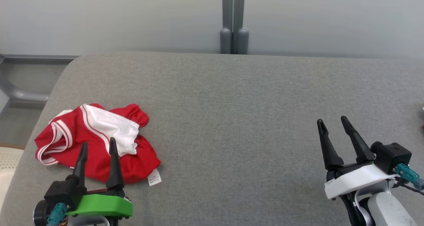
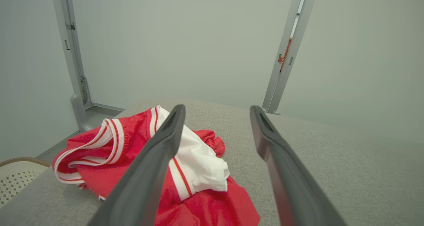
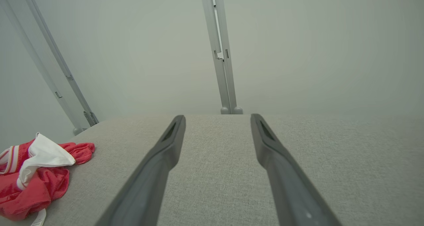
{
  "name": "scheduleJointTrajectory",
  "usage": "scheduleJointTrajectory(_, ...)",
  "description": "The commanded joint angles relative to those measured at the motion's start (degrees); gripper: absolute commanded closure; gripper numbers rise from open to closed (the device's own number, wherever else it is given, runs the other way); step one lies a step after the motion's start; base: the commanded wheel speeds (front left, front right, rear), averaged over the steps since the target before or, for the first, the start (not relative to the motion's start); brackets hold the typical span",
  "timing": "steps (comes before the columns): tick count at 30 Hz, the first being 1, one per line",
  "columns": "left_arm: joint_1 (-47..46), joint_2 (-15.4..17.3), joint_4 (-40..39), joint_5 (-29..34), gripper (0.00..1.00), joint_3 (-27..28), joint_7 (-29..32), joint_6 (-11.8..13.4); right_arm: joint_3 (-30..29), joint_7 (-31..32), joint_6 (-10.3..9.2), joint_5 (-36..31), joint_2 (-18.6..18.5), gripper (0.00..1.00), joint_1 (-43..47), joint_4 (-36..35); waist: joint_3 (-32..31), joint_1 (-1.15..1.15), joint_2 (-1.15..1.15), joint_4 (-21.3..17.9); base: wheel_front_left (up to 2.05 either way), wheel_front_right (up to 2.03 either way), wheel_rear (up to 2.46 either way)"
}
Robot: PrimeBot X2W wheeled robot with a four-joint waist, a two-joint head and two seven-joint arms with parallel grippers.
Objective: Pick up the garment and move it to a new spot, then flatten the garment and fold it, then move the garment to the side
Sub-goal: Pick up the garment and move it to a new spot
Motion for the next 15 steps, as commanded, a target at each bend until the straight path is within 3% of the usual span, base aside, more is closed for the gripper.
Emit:
scheduleJointTrajectory(1,-0.89,0.15,0.21,0.06,0.0,0.32,-0.01,-0.13,0.07,-0.15,-0.04,0.4,0.02,0.0,-0.59,0.09,0.73,0.0,0.0,6.16,0.0,0.0,0.0)
scheduleJointTrajectory(8,-0.06,0.14,0.26,-0.57,0.0,0.79,-0.01,0.29,1.25,-0.15,-0.04,0.74,0.23,0.0,-1.07,0.37,1.13,0.0,0.0,11.64,0.0,0.0,0.0)
scheduleJointTrajectory(15,-0.08,0.14,0.2,-0.71,0.0,0.69,-0.01,0.16,1.8,-0.15,-0.04,0.48,0.44,0.0,-1.18,0.53,1.09,0.0,0.0,13.32,0.0,0.0,0.0)
